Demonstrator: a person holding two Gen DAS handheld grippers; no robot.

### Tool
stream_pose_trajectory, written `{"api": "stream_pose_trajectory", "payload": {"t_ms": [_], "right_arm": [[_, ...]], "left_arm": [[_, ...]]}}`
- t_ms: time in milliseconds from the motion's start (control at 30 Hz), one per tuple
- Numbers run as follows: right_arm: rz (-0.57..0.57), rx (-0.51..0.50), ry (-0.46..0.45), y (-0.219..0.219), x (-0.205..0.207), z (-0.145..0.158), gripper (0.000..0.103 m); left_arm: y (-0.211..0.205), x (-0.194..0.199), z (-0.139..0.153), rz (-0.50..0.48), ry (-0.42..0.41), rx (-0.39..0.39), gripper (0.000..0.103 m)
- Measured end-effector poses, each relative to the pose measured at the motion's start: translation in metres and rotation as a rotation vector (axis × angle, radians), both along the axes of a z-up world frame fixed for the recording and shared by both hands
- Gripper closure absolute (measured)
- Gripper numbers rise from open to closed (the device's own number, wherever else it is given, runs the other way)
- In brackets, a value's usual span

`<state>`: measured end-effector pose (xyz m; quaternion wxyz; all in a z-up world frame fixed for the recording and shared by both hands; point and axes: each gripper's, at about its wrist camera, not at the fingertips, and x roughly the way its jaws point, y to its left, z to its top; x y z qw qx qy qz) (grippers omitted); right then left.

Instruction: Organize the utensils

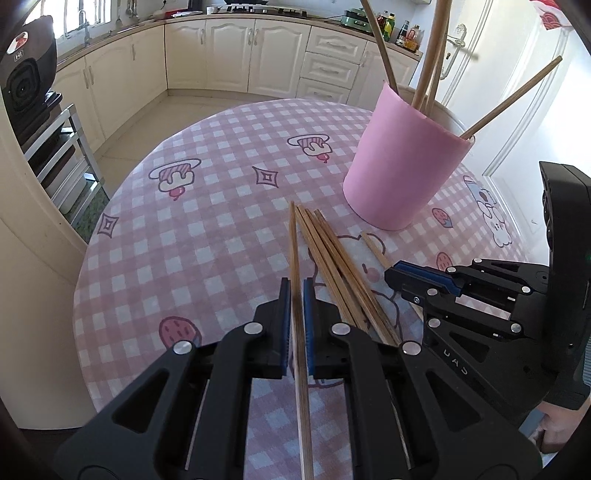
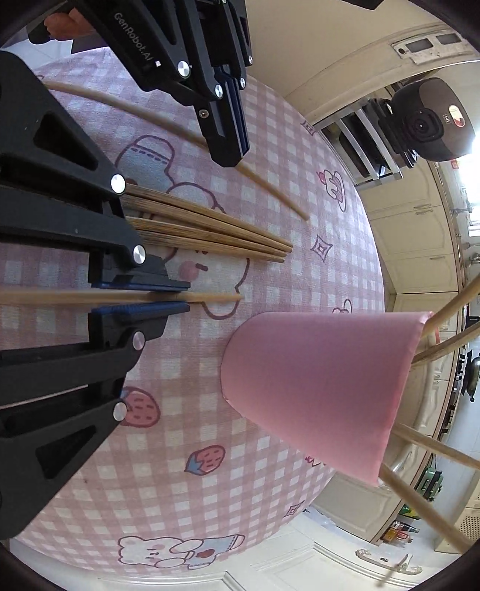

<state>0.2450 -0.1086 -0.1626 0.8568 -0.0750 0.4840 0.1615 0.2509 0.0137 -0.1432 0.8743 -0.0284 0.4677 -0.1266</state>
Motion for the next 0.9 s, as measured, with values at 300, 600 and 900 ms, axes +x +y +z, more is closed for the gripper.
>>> {"api": "stream_pose_trajectory", "payload": {"t_ms": [300,600,900], "right_arm": [[0.007,0.098,-0.033,-0.011,-0.024,0.027,0.098],[0.009,0.124,-0.033,-0.01,-0.03,0.032,0.098],[0.005,0.129,-0.005,-0.018,-0.028,0.021,0.098]], "left_arm": [[-0.001,-0.013,0.019,-0.013,-0.027,-0.005,0.096],[0.002,-0.012,0.01,0.004,0.026,0.022,0.07],[-0.001,0.0,-0.004,0.008,0.033,0.067,0.047]]}}
